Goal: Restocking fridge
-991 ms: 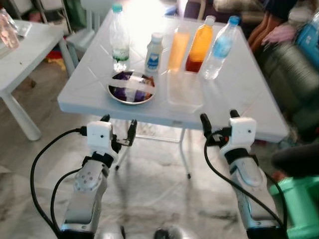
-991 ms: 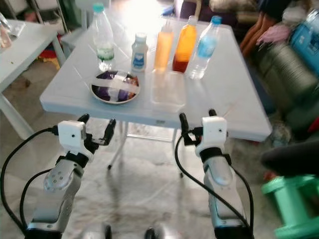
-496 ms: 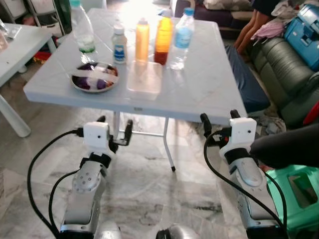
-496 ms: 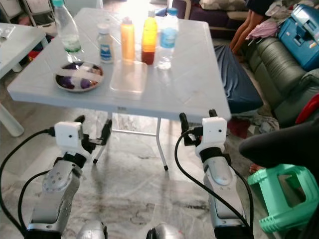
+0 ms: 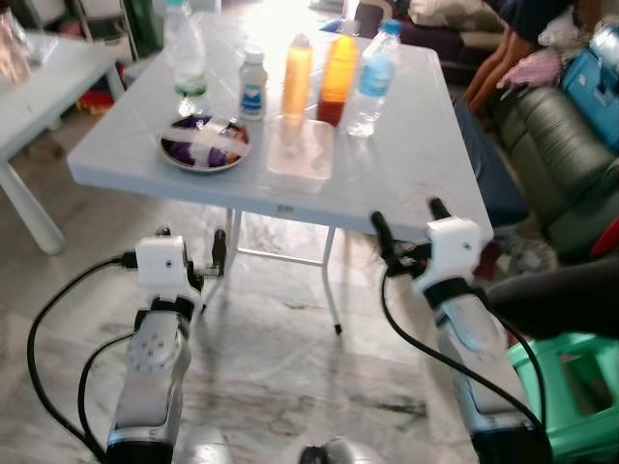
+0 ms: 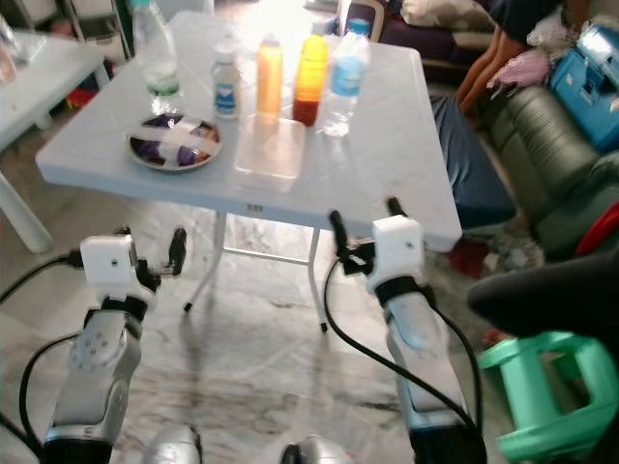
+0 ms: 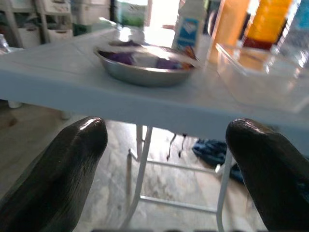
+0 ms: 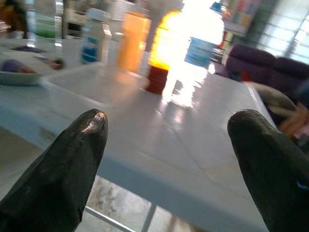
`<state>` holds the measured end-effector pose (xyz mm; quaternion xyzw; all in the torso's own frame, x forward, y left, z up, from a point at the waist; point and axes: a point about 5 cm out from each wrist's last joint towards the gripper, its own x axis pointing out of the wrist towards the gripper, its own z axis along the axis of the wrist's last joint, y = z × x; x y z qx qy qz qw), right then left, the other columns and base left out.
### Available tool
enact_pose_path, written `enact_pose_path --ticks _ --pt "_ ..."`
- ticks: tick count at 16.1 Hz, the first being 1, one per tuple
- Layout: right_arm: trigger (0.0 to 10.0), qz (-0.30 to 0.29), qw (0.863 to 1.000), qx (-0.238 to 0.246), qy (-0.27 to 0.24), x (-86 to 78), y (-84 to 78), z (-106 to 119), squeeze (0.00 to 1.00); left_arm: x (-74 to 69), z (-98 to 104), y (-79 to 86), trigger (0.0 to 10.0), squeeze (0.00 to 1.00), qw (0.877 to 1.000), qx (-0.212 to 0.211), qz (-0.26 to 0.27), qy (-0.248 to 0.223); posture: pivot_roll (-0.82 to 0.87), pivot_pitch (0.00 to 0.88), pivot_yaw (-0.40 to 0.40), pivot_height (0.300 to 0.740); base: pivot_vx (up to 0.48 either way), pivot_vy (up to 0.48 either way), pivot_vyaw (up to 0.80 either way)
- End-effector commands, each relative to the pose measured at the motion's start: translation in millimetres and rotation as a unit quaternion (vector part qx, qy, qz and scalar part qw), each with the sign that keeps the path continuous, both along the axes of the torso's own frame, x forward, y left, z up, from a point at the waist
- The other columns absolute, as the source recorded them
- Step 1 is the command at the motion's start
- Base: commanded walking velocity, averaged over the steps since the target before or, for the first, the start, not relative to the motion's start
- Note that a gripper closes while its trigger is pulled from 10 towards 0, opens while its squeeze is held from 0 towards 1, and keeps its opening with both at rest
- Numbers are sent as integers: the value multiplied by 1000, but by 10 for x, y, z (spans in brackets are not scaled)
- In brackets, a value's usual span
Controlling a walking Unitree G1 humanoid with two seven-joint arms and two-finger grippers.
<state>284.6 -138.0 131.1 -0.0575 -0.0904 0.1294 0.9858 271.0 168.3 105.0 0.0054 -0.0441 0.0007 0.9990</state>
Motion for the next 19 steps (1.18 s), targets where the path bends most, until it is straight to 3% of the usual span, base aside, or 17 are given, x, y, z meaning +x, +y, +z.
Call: enact_pose_path --ticks 1,4,7,11,14,16,19 --pt "10000 16 1000 -15 -1 49 -4 6 0 14 8 -10 10000 0 1000 1 10 -6 166 55 -198 740 0 0 0" --pt "10000 31 999 -21 -2 114 18 16 0 4 -6 25 10000 0 1000 4 16 -7 182 56 -221 740 0 0 0" --pt "10000 9 1000 -14 -9 121 -16 14 0 91 -8 17 10000 0 1000 13 -2 -5 130 51 -149 740 0 0 0" --pt "10000 -72 997 -1 -12 -114 -220 -75 0 246 -39 -180 10000 0 996 24 -87 17 7 56 3 740 0 0 0" --pt "10000 -126 992 8 -3 -285 -373 -147 0 320 -68 -288 10000 0 991 31 -129 28 -46 71 61 740 0 0 0" --pt "10000 -136 991 6 1 -331 -400 -160 0 368 -35 -357 10000 0 989 27 -147 22 -55 69 57 740 0 0 0" --pt "10000 -120 993 -4 -6 -263 -365 -85 0 344 -17 -362 10000 0 988 22 -153 10 -33 79 32 740 0 0 0"
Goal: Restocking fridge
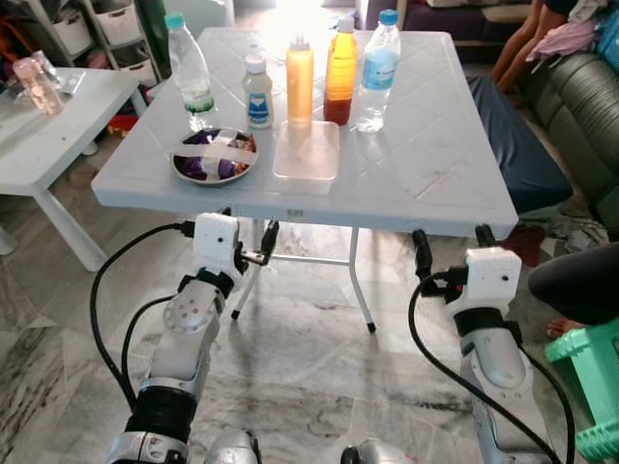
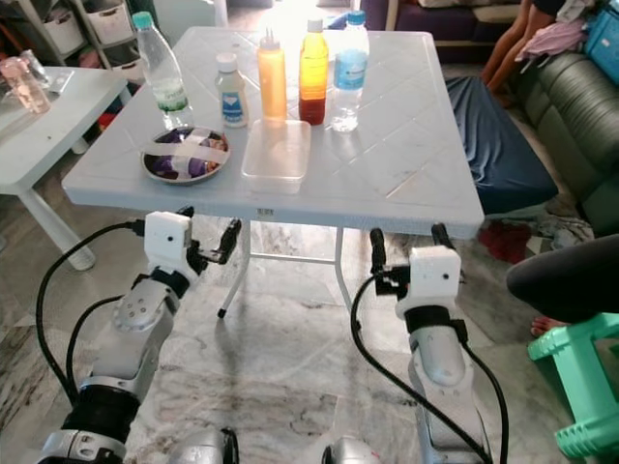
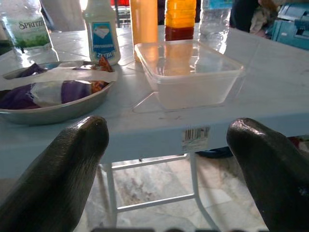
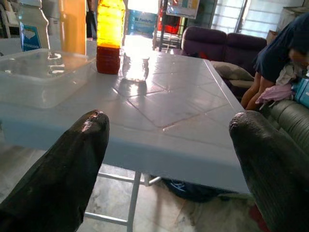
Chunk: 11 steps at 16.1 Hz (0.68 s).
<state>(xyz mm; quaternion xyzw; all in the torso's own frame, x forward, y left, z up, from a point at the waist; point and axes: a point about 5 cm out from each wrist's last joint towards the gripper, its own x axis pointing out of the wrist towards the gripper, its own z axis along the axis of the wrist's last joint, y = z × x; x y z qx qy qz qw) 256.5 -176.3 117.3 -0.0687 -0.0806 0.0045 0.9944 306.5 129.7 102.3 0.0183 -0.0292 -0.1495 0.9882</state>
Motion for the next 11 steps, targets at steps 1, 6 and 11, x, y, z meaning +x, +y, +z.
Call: enact_pose_path --ticks 1,6,11 --pt "10000 9 1000 -6 -8 42 25 61 0 -28 -6 50 10000 0 1000 0 3 -3 -23 83 22 740 0 0 0" --pt "10000 34 999 -13 -10 109 105 97 0 -100 -13 128 10000 0 1000 -6 20 -7 6 97 -8 740 0 0 534" --pt "10000 43 999 -13 -9 116 138 90 0 -126 -5 66 10000 0 1000 -12 15 -8 12 97 -19 740 0 0 754"
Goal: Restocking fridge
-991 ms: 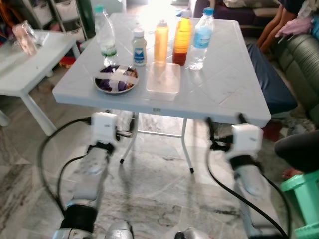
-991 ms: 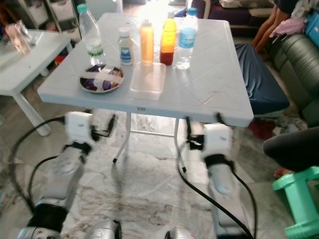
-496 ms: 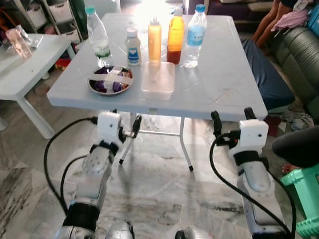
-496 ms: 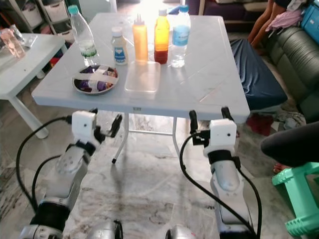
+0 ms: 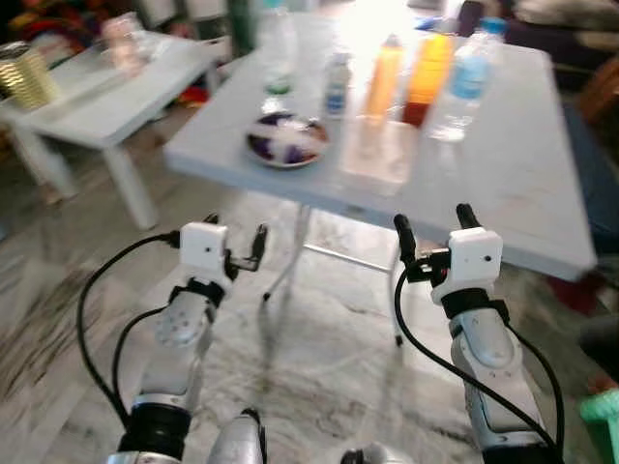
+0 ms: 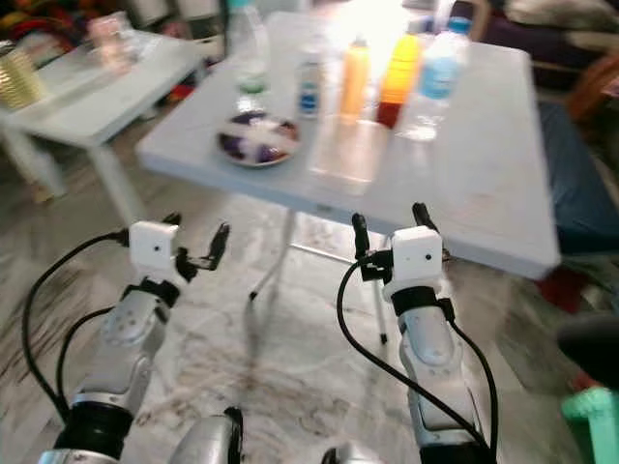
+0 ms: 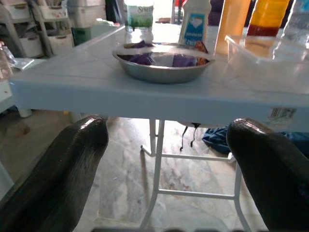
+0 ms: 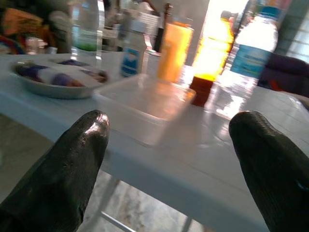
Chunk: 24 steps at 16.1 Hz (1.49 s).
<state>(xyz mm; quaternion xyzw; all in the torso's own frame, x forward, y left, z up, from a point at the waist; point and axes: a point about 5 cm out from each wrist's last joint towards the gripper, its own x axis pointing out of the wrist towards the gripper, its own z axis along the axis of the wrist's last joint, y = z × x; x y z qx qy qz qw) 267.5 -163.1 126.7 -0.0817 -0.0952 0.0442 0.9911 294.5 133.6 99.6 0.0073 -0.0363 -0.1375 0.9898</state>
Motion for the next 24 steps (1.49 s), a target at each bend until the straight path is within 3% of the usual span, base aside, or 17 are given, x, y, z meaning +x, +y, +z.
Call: enact_pose_path --ticks 1,7,13,18,20,22,24 --pt "10000 4 1000 3 2 10 4 0 0 -4 19 33 10000 0 1000 2 3 -3 12 97 -19 740 0 0 738" --pt "10000 6 1000 13 2 36 14 3 0 11 51 12 10000 0 1000 2 -4 -10 16 91 -25 740 290 0 352" --pt "10000 12 1000 10 2 69 26 9 0 7 51 -12 10000 0 1000 -4 -6 -11 20 87 -38 740 379 0 -748" --pt "10000 21 1000 4 -1 75 59 12 0 0 44 -7 10000 0 1000 -5 -4 -10 23 83 -43 740 341 0 0" --pt "10000 25 1000 7 -2 81 67 23 0 12 20 102 10000 0 1000 18 -6 -3 26 85 -46 740 0 0 0" --pt "10000 30 999 10 -1 105 75 43 0 39 45 381 10000 0 999 30 20 0 36 89 -45 740 0 0 0" --pt "10000 34 999 23 6 158 57 63 0 30 94 514 10000 0 999 33 36 -5 44 94 -44 740 0 0 0"
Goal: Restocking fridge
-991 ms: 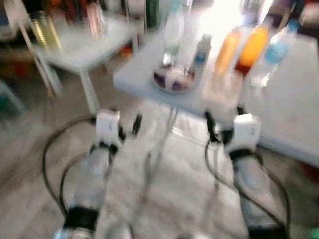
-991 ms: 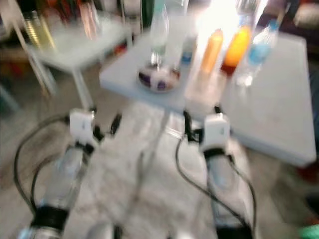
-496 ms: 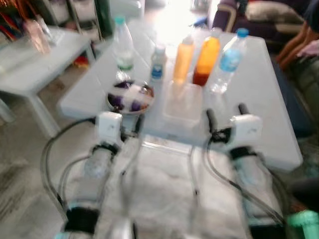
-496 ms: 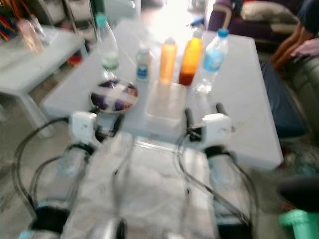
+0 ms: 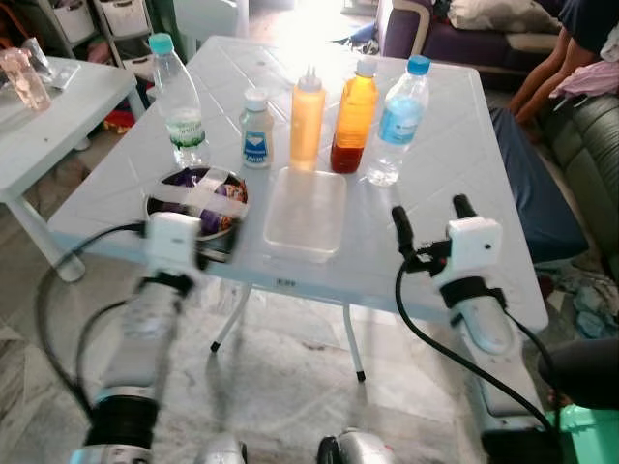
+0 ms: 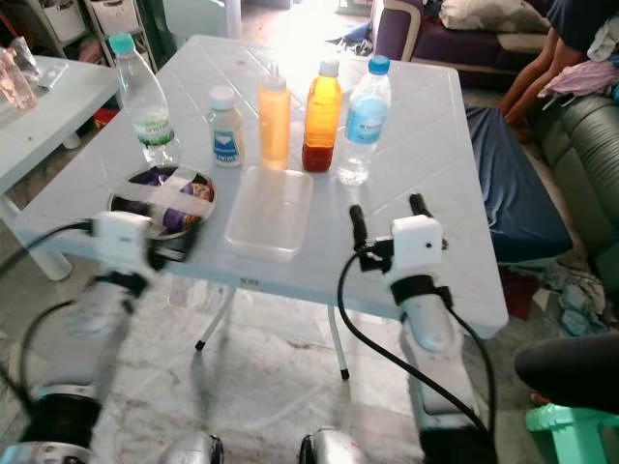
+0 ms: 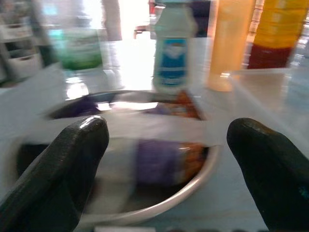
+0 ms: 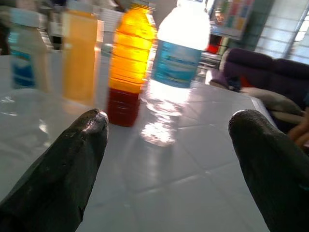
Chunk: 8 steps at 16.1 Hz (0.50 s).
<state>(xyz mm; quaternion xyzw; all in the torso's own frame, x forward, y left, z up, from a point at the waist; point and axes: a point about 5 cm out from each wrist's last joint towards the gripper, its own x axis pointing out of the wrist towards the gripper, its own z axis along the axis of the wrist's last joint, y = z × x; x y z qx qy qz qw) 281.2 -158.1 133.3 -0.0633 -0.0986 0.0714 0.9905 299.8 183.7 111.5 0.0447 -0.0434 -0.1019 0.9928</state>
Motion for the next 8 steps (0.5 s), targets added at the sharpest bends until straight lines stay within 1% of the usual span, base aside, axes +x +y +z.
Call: enact_pose_path --ticks 1,2,4,5,7,8 --pt "10000 1 1000 9 6 55 -16 17 0 -31 -15 21 10000 0 1000 -3 0 6 44 94 -44 740 0 0 0" --pt "10000 -8 1000 24 10 104 -52 47 0 -45 6 -19 10000 0 1000 -8 -4 2 44 94 -44 740 0 0 0" --pt "10000 -11 999 28 15 133 -68 69 0 -63 21 -47 10000 0 1000 -15 -12 1 51 102 -48 740 0 0 0" --pt "10000 -5 999 43 23 157 -66 82 0 -87 37 -59 10000 0 1000 -16 -16 0 53 106 -47 740 0 0 0" --pt "10000 7 998 47 35 186 -42 77 0 -118 45 -43 10000 0 1000 -15 -17 2 61 116 -48 740 0 0 0" --pt "10000 21 995 84 54 205 -1 62 0 -154 33 -18 10000 0 1000 -13 -15 6 70 127 -46 740 0 0 0"
